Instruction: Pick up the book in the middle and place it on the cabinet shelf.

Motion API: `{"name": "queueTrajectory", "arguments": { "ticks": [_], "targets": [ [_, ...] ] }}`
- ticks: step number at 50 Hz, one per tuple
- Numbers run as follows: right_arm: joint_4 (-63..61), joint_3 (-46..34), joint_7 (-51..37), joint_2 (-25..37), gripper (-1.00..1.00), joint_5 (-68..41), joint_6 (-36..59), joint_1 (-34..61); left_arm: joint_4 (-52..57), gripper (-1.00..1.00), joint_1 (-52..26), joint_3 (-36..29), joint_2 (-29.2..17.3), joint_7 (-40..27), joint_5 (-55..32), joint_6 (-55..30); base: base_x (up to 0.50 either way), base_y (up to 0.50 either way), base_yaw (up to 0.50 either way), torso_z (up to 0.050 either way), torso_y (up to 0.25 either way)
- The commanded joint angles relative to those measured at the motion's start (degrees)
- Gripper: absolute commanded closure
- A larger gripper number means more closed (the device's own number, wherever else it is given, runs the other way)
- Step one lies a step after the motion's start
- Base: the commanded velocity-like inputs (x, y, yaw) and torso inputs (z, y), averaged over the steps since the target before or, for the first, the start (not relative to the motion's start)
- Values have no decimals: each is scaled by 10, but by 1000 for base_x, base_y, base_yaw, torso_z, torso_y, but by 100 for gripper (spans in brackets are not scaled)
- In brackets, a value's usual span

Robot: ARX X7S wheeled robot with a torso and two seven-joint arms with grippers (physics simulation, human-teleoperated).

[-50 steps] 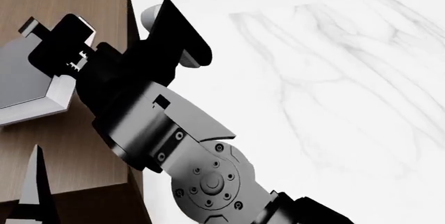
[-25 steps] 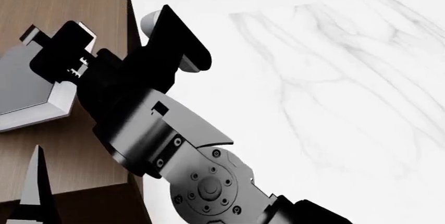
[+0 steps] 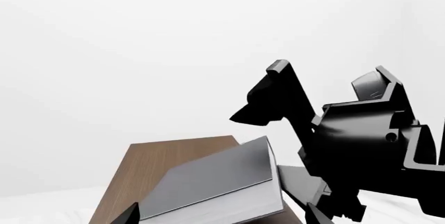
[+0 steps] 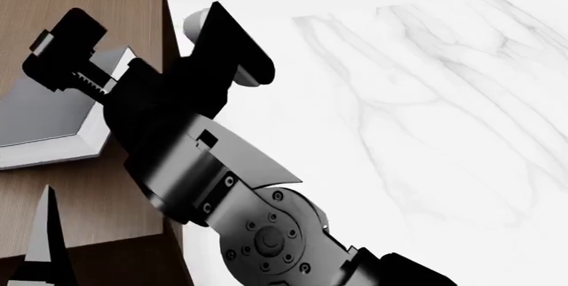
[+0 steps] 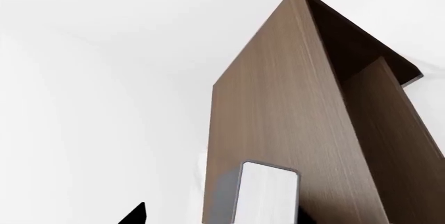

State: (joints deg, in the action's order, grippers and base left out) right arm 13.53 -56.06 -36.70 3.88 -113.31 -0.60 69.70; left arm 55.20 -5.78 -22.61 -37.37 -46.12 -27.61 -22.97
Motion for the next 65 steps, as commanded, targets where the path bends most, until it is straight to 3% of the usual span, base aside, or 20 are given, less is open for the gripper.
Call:
{"name": "queueTrajectory", "arguments": {
  "ticks": [1,31,42,48,49,52,55,59,65],
  "targets": [
    [7,5,12,14,-100,13,-5,-3,0,-100,-2,-3,-1,-2,0,-1,0,0,0,0,0],
    [-16,34,35,95,-100,8,-42,-71,-7,-100,-7,-17,0,-2,5,3,0,0,0,0,0],
    [-98,46,21,189,-100,104,-106,-99,-15,-100,-20,-27,6,0,12,0,0,0,0,0,0],
    [-164,63,-17,255,-100,173,-125,-65,15,-100,-188,11,11,-19,-72,-132,0,0,0,0,2],
    [-180,62,-23,268,-100,211,-132,-53,34,-100,-264,4,6,-38,-83,-210,0,0,0,0,0],
    [-213,69,-41,291,-100,225,-123,-27,34,-100,-355,24,24,-47,-142,-264,0,0,0,0,0],
    [-246,79,-45,308,-100,234,-111,12,16,-100,-515,41,46,-51,-207,-347,0,0,0,0,0],
    [-275,88,-64,337,-100,267,-79,88,-42,-100,-678,33,70,-19,-226,-389,0,0,0,0,0],
    [-261,109,-76,371,-100,234,-32,167,-131,-100,-818,-3,84,40,-189,-388,0,0,0,0,0]
  ]
}}
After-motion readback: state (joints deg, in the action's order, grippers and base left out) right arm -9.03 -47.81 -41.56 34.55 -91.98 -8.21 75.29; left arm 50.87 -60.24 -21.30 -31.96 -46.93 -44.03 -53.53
